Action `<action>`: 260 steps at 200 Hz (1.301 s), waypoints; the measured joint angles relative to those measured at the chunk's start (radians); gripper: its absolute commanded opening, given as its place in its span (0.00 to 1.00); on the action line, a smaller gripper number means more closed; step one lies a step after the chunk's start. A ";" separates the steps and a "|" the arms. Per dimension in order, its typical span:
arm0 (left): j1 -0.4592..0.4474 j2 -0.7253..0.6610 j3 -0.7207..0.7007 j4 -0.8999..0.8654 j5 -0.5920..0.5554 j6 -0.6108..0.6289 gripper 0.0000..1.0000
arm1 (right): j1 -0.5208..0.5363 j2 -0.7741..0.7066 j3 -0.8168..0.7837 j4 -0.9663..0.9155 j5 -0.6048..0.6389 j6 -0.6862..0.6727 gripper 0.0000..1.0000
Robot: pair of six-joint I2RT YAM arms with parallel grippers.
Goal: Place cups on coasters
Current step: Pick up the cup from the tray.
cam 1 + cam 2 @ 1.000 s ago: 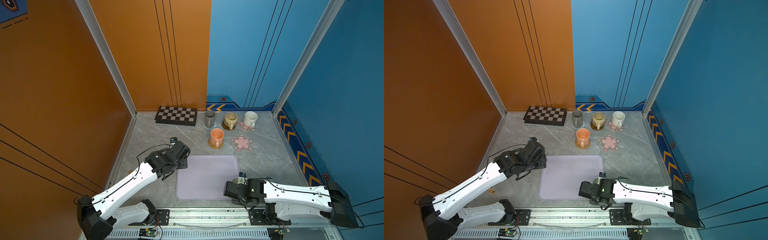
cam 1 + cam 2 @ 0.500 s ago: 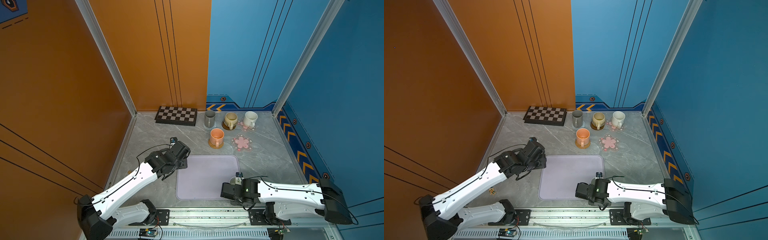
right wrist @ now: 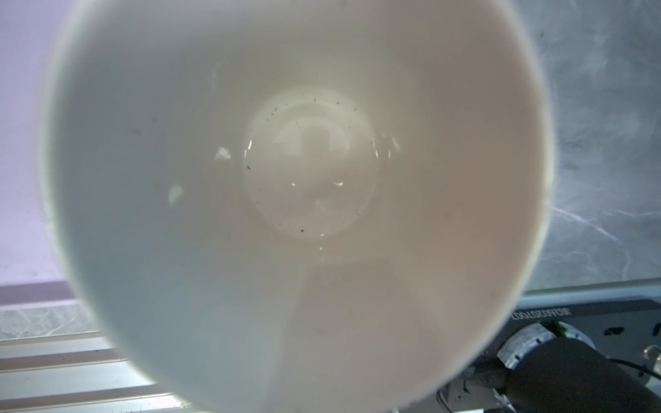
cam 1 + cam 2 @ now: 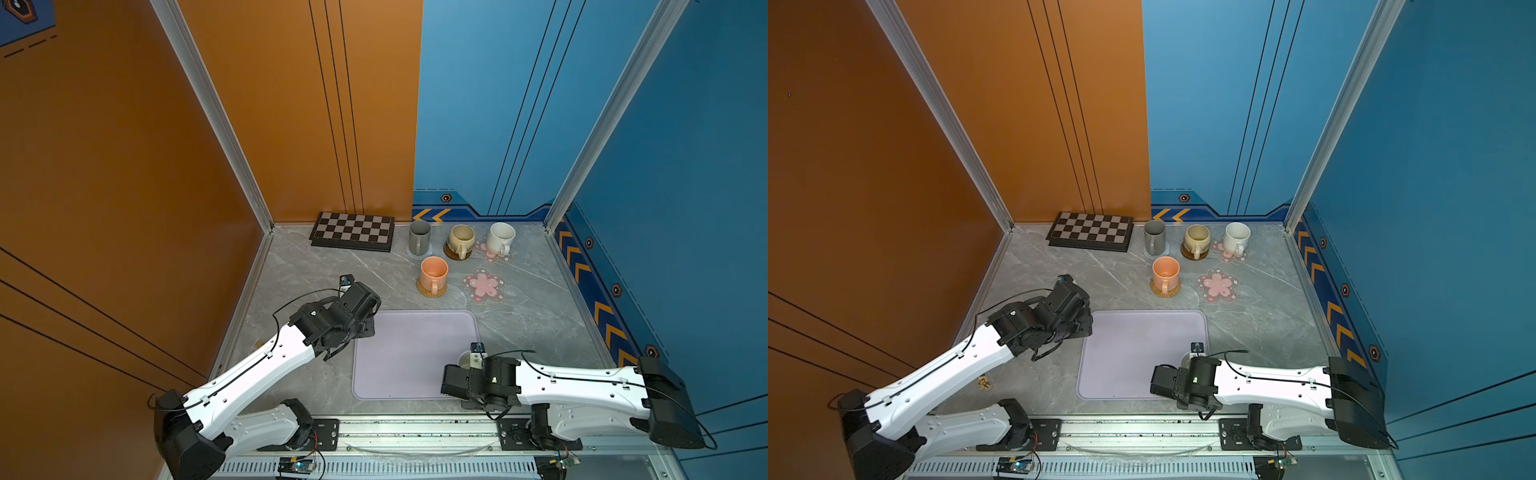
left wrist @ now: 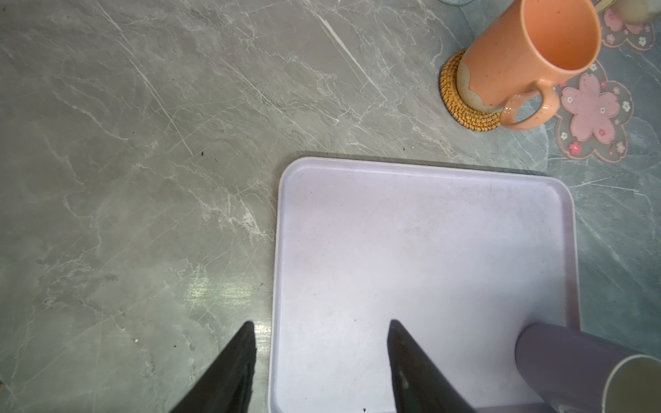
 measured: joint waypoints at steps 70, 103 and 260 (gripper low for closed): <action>0.000 0.028 0.000 0.000 0.000 0.000 0.59 | -0.035 -0.071 0.028 -0.008 0.056 -0.051 0.00; 0.000 0.039 0.000 0.000 0.000 0.000 0.59 | -0.068 -0.127 0.027 -0.018 0.060 -0.084 0.00; 0.000 0.125 0.055 0.002 0.000 -0.003 0.58 | -0.292 -0.160 0.122 -0.079 0.071 -0.420 0.00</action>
